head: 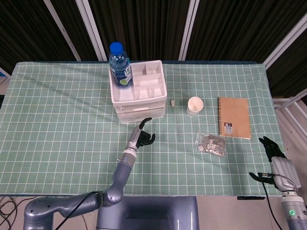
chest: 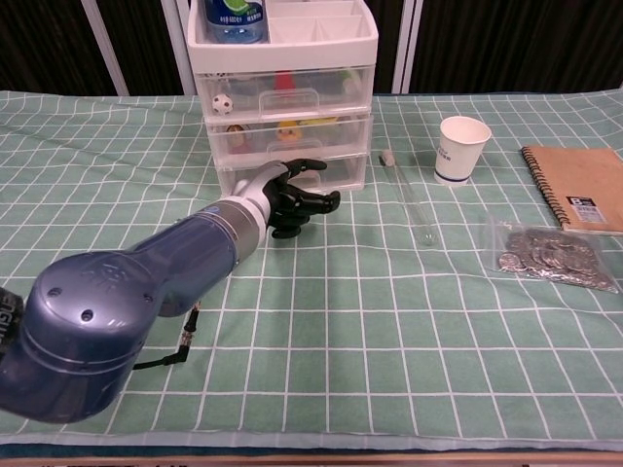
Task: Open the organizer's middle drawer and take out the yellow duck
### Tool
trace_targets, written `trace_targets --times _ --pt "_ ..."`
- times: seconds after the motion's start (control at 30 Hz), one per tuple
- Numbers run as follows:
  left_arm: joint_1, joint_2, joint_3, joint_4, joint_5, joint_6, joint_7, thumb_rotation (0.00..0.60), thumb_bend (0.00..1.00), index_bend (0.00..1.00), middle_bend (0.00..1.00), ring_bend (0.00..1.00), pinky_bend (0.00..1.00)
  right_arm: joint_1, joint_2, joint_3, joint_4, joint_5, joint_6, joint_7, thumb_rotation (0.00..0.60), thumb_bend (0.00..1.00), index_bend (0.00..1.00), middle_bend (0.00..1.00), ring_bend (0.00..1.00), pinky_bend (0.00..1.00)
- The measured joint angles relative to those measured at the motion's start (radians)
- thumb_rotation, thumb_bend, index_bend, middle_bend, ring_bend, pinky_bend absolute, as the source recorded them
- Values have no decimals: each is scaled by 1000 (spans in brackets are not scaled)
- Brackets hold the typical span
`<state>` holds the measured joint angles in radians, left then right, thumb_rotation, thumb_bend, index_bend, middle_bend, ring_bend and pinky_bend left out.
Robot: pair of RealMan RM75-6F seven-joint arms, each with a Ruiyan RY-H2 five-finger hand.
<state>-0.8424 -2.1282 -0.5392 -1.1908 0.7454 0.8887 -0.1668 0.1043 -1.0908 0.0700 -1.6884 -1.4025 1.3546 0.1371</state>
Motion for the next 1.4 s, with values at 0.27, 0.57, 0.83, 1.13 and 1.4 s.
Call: trace_targets --times 0.27,0.57,0.83,1.13,1.4 --pt "29 12 40 -36 36 22 8 600 475 141 989 1000 1000 -1 0 0 -1 0 1 0 600 77 0 0 0 229" --pt "48 55 151 -69 171 106 142 600 472 150 988 1000 1000 -1 1 0 0 0 0 1 600 77 0 0 0 229" --pt "45 141 212 -152 216 182 405 600 469 149 992 1000 1000 1 0 -1 1 -2 -4 1 600 77 0 0 0 229" --pt "43 245 238 -271 244 308 687 600 468 151 993 1000 1000 1 0 -1 1 -5 -2 -2 600 77 0 0 0 229" --pt "39 269 225 -288 219 335 759 600 467 164 993 1000 1000 1 1 -1 -1 -1 -3 1 600 77 0 0 0 229"
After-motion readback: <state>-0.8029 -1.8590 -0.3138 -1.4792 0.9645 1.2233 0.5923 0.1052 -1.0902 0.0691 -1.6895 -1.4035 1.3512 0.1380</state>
